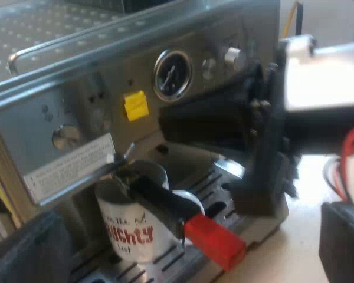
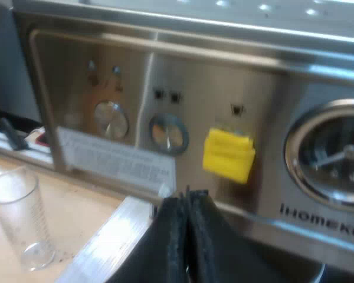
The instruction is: Place mug into machine
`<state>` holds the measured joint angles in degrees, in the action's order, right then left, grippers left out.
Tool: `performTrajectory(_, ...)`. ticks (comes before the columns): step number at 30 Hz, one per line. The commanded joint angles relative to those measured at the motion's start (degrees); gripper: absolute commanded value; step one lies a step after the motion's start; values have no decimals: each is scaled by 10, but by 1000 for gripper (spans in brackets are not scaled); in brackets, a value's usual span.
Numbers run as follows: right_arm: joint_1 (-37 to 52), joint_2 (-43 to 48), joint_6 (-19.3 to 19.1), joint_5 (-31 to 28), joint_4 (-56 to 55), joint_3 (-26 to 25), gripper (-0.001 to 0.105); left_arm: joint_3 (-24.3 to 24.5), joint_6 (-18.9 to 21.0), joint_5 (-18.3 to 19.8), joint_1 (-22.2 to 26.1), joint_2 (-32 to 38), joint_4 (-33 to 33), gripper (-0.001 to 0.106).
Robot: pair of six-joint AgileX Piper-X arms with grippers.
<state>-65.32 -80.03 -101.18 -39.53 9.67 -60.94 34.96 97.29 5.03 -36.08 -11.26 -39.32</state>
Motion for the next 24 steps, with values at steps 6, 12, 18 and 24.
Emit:
performTrajectory(6, 27, -25, -11, 4, 8, -31, 0, 4, 7, -6, -2, 3, 0, 87)
performTrajectory(12, 51, -37, -11, 3, 8, -31, 0, 4, 7, -6, -2, 3, 0, 87)
performTrajectory(18, 82, -38, -11, -10, 45, -31, 0, 4, 7, -6, -2, 3, 0, 87)
performTrajectory(24, 88, -38, -11, -7, 47, -31, 0, 4, 7, -6, -2, 3, 0, 87)
